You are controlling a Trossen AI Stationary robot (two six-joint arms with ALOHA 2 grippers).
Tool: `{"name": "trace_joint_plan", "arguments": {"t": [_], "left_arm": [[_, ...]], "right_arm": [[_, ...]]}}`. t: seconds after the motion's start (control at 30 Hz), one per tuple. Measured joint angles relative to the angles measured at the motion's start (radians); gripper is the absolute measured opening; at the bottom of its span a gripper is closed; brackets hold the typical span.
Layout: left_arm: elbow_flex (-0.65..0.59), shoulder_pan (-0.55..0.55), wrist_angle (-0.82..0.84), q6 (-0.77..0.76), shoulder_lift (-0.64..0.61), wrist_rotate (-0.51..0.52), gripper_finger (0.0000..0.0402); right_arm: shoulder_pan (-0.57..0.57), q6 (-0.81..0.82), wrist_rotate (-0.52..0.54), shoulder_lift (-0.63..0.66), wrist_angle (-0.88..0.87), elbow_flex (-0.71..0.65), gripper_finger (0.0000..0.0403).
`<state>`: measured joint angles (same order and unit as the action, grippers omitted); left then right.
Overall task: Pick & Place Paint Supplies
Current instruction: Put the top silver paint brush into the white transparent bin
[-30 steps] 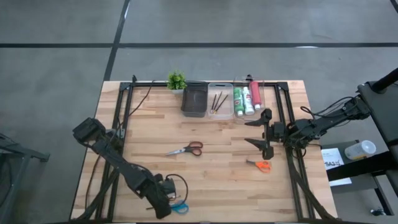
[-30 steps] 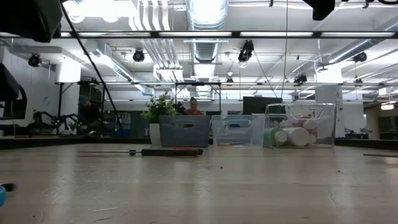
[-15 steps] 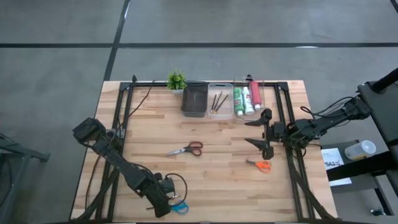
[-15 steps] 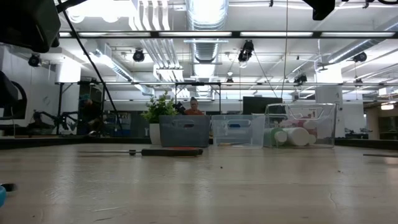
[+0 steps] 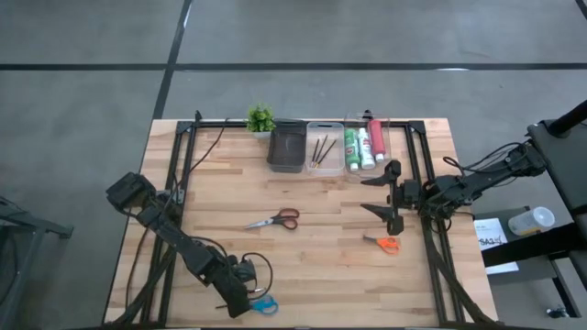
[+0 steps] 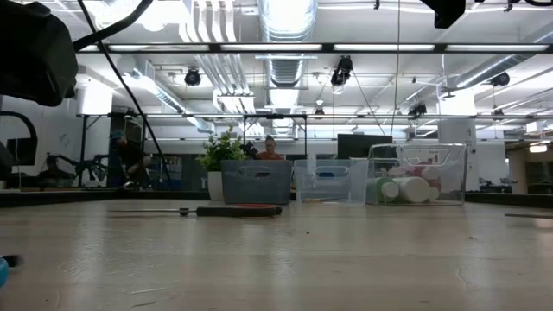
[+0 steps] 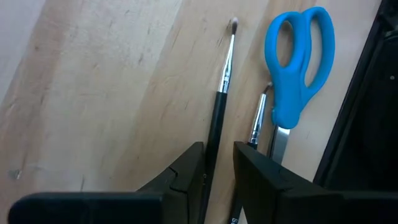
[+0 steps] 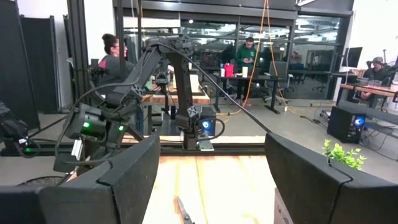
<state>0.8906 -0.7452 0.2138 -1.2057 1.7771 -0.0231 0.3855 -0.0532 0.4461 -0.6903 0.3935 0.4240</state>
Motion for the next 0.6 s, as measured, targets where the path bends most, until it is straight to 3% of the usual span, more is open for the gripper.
{"name": "trace_joint_plan", "arguments": {"t": [0.6], "left_arm": [[-0.026,0.035,0.067,0.05,-0.004,-0.016,0.0098]], "right_arm": [[0.0,-0.002,0.0,0.0,0.0,0.0,0.0288]]}}
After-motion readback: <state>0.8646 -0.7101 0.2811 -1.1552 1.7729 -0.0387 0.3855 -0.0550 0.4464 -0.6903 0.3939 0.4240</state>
